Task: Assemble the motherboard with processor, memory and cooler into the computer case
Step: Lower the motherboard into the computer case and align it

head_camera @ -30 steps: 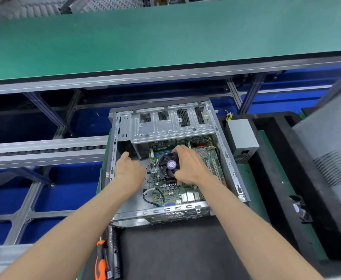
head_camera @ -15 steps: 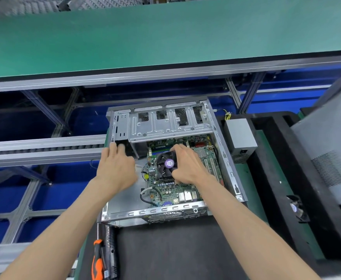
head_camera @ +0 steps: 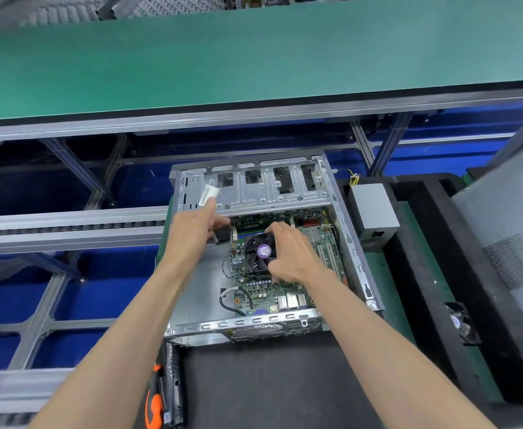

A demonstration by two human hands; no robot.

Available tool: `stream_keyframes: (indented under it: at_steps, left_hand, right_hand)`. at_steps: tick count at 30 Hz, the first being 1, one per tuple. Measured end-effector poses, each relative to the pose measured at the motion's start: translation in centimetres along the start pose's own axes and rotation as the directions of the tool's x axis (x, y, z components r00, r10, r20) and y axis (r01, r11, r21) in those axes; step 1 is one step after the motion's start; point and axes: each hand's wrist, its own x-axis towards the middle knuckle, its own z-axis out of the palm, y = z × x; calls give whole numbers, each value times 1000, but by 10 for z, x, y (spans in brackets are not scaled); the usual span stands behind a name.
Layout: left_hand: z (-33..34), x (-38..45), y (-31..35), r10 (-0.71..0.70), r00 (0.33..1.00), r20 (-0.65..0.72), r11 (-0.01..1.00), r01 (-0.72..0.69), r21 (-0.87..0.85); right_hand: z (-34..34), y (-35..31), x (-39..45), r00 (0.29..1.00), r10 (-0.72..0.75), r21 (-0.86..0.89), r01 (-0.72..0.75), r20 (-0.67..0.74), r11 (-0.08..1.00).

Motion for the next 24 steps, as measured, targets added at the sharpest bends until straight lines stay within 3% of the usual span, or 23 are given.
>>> stream_keyframes:
  at_steps: [1,2,3,5,6,7,9,11,13,15,19,24]
  left_hand:
    - [-8,1,-1,63,997,-45,951,-46,305]
    - [-16,0,-3,165,985,-54,796,-101,597]
    - [-23,-2,-7,307,951,-28,571,-161,805]
    - [-31,-15,-15,546,820,168,134,-284,949]
    - [-31,-22,-18,542,782,308,-29,-349,936]
    - [-29,-28,-22,409,800,439,-143,-419,897]
    - [-21,-34,-29,36,846,532,-238,-509,827]
    - [-13,-29,-34,-187,876,445,-248,-480,842]
    - [-5,-21,-34,-230,882,412,-233,-461,856]
    - [1,-9,-32,-239,889,391,-155,-433,888]
    - [-3,6,-34,-197,916,350,151,-325,934]
    - [-13,8,-33,-240,811,534,658,-269,704]
  right_hand:
    - [0,0,0,1000,1,0,-1,2,1000]
    - [0,1,0,1000,1,0,-1,2,1000]
    - [0,1,0,1000,2,-1,-2,2,1000]
    - [0,1,0,1000,0,-2,0,6,1000]
    - [0,1,0,1000,-2,-3,2,9,1000]
    - [-1,1,0,1000,-4,-5,4,13,1000]
    - [-1,1,0,1000,-10,-16,10,15,1000]
    - [-1,0,0,1000,-11,-25,12,19,1000]
    - [-1,0,0,1000,-11,-26,12,23,1000]
    - [-1,0,-1,1000,-15,-27,16,22,1000]
    - [-1,1,-1,999,-20,-21,21,26,1000]
    - [-1,1,-1,999,-24,-22,24,30,999]
